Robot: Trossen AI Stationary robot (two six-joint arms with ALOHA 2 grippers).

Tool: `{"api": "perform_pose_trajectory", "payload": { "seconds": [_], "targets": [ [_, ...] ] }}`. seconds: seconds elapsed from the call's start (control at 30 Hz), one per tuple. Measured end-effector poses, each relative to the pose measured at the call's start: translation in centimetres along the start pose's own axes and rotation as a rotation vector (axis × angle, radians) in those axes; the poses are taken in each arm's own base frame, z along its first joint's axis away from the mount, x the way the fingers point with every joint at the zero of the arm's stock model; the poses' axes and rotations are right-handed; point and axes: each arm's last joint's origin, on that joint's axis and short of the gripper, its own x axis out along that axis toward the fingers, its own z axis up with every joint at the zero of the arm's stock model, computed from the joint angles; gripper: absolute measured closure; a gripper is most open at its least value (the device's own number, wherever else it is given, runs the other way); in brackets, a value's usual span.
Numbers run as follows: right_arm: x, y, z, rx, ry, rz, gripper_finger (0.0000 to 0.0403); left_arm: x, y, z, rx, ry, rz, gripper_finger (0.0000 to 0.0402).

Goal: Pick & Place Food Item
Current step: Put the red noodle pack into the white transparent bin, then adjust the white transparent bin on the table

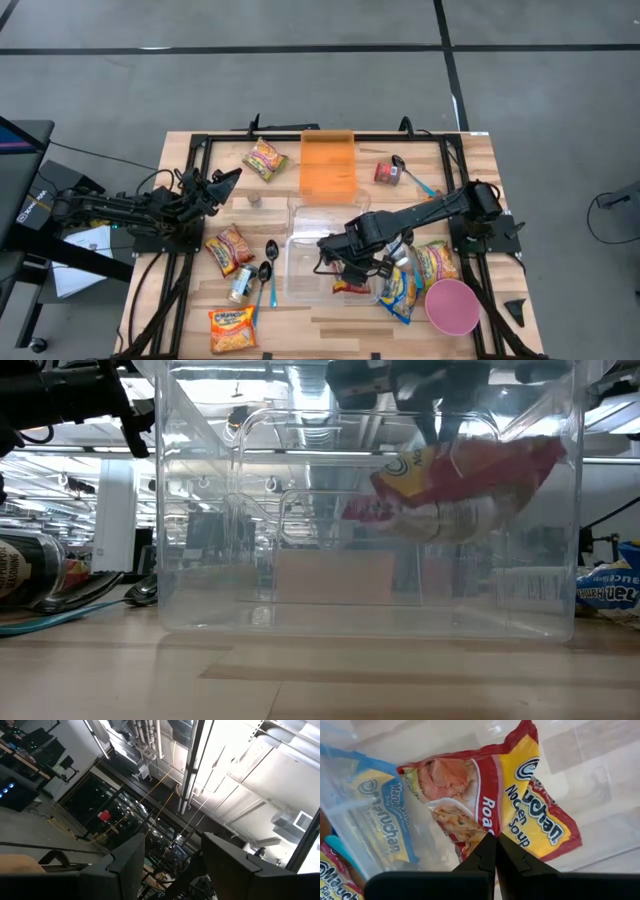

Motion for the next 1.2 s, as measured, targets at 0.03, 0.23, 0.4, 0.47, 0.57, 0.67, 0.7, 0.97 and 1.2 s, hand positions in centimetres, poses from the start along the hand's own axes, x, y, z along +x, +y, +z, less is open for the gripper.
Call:
{"api": "perform_pose_trajectory", "payload": {
  "seconds": [0.03, 0.23, 0.4, 0.47, 0.57, 0.67, 0.7, 0.97, 1.2],
  "targets": [
    [0.00, -0.04, 0.00, 0.001, -0.001, -0.002, 0.0403, 0.00, 0.01, -0.01, 0.001, 0.001, 0.001, 0.0211],
    [0.00, -0.03, 0.02, 0.011, -0.002, -0.003, 0.0403, -0.01, 0.09, -0.15, 0.008, 0.014, 0.008, 0.0211],
    [0.00, 0.01, -0.01, 0.030, 0.001, 0.000, 0.0403, 0.00, 0.09, -0.15, 0.008, 0.014, 0.008, 0.0211],
    [0.00, 0.01, -0.01, 0.048, 0.001, 0.001, 0.0403, -0.01, 0.09, -0.15, 0.008, 0.014, 0.008, 0.0211],
    [0.00, 0.10, -0.06, 0.062, -0.004, 0.018, 0.0403, -0.01, 0.09, -0.15, 0.008, 0.014, 0.008, 0.0211],
    [-0.01, 0.27, 0.00, 0.082, -0.034, 0.057, 0.0400, -0.01, 0.09, -0.15, 0.008, 0.014, 0.008, 0.0211],
    [-0.01, 0.33, 0.03, 0.087, -0.043, 0.070, 0.0398, -0.01, 0.09, -0.15, 0.008, 0.014, 0.008, 0.0211],
    [-0.03, 0.41, 0.00, 0.101, -0.059, 0.095, 0.0372, -0.01, 0.09, -0.15, 0.009, 0.014, 0.009, 0.0211],
    [-0.06, 0.26, -0.20, 0.122, -0.058, 0.094, 0.0351, -0.01, 0.09, -0.15, 0.010, 0.014, 0.009, 0.0211]
  ]
}}
